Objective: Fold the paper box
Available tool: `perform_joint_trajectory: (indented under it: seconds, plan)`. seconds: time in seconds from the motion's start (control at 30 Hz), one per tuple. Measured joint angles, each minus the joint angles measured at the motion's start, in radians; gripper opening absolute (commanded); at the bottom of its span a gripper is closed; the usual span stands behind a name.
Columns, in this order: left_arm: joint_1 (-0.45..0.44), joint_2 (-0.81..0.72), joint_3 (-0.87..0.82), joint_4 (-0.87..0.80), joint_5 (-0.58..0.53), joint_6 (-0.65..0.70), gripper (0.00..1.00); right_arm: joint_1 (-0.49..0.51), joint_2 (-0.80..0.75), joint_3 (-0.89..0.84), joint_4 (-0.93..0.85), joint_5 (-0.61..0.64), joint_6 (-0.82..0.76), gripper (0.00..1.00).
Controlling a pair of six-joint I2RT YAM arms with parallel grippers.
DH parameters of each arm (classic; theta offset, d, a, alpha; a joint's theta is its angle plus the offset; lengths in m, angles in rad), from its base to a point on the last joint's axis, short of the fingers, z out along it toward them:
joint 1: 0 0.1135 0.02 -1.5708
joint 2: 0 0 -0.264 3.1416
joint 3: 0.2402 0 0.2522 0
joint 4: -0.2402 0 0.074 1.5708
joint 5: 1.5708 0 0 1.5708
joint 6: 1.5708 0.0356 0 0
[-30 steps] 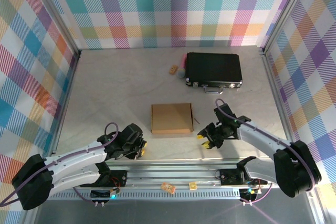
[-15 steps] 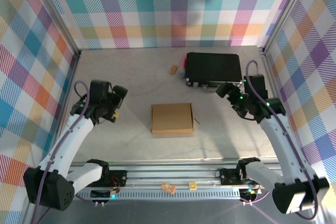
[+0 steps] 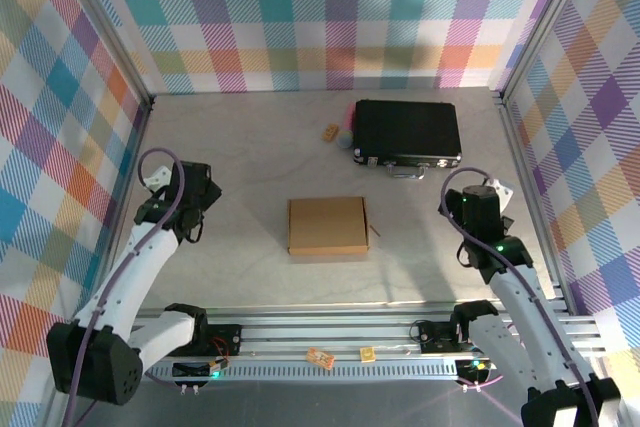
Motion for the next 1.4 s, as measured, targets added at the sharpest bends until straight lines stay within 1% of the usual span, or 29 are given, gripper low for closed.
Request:
perform_joint_trajectory:
  seconds: [0.03, 0.13, 0.23, 0.3, 0.4, 0.5, 0.6, 0.77, 0.87, 0.97, 1.13, 1.2, 1.33, 1.4]
  plan:
    - [0.000, -0.022, -0.029, 0.037, -0.035, 0.043, 1.00, 0.000, 0.003, -0.031, 0.042, 0.003, -0.037, 0.99]
    - [0.008, -0.053, -0.121, 0.162, -0.094, 0.166, 1.00, 0.000, 0.009, -0.143, 0.182, -0.007, -0.120, 0.99]
    - [0.029, -0.063, -0.268, 0.322, -0.108, 0.266, 1.00, -0.005, 0.032, -0.275, 0.333, -0.037, -0.165, 0.99]
    - [0.043, -0.073, -0.360, 0.397, -0.106, 0.307, 1.00, -0.016, 0.069, -0.323, 0.397, -0.066, -0.189, 0.99]
    - [0.057, -0.076, -0.449, 0.505, -0.097, 0.365, 1.00, -0.042, 0.170, -0.328, 0.526, -0.133, -0.235, 0.99]
    - [0.057, -0.039, -0.471, 0.617, -0.089, 0.404, 1.00, -0.063, 0.308, -0.301, 0.677, -0.192, -0.283, 0.99]
    - [0.063, -0.026, -0.503, 0.732, -0.076, 0.470, 1.00, -0.068, 0.426, -0.274, 0.807, -0.252, -0.343, 0.99]
    - [0.110, -0.012, -0.538, 0.868, -0.031, 0.541, 1.00, -0.079, 0.553, -0.229, 0.971, -0.309, -0.416, 0.99]
    - [0.114, 0.039, -0.538, 0.964, 0.013, 0.573, 1.00, -0.086, 0.586, -0.225, 1.053, -0.339, -0.451, 0.99]
    - [0.122, 0.124, -0.536, 1.066, 0.063, 0.598, 1.00, -0.109, 0.621, -0.218, 1.113, -0.388, -0.470, 0.99]
    - [0.137, 0.306, -0.510, 1.217, 0.139, 0.636, 1.00, -0.134, 0.756, -0.204, 1.225, -0.446, -0.478, 0.99]
    - [0.140, 0.365, -0.507, 1.304, 0.166, 0.639, 1.00, -0.137, 0.787, -0.204, 1.246, -0.465, -0.481, 0.99]
    - [0.128, 0.503, -0.527, 1.522, 0.203, 0.666, 1.00, -0.137, 0.791, -0.221, 1.312, -0.493, -0.481, 0.99]
    - [0.122, 0.547, -0.541, 1.580, 0.209, 0.675, 1.00, -0.137, 0.791, -0.222, 1.326, -0.495, -0.481, 0.99]
